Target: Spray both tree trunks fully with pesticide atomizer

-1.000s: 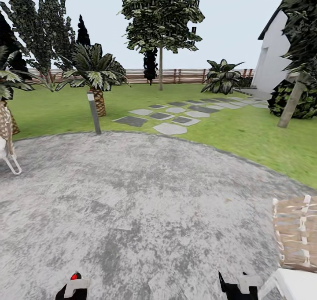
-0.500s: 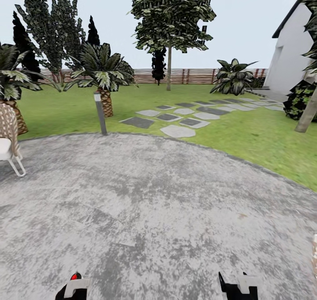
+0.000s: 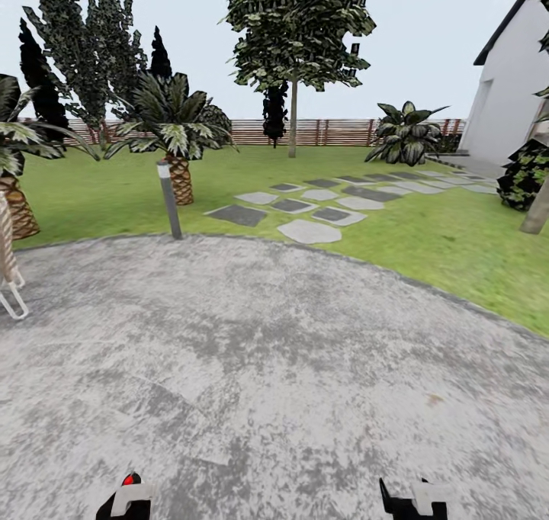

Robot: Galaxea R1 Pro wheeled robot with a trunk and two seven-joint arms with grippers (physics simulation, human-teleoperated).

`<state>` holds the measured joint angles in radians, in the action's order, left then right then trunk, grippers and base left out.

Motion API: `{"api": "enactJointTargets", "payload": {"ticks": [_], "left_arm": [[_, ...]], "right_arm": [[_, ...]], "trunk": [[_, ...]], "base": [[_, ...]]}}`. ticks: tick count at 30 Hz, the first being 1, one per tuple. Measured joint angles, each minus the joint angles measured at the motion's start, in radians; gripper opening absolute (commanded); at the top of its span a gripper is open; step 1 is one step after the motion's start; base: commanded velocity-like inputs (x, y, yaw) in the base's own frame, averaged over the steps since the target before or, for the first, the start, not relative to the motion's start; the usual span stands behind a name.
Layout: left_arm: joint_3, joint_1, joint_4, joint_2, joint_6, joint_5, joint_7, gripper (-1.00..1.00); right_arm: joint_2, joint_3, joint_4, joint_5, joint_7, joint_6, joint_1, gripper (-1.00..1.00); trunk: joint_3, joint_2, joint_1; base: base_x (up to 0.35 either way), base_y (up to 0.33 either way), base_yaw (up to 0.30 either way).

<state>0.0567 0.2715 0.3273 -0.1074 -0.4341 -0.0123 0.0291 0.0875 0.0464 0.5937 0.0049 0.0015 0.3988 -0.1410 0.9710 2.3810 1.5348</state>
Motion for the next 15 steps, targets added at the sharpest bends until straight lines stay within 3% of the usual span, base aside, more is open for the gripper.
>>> {"api": "enactJointTargets", "payload": {"ticks": [15], "left_arm": [[0.000,0.000,-0.001,0.000,0.000,0.000,0.000,-1.00]], "right_arm": [[0.000,0.000,-0.006,0.000,0.000,0.000,0.000,1.00]], "trunk": [[0.000,0.000,0.000]], "base": [[0.339,0.000,0.000]]}}
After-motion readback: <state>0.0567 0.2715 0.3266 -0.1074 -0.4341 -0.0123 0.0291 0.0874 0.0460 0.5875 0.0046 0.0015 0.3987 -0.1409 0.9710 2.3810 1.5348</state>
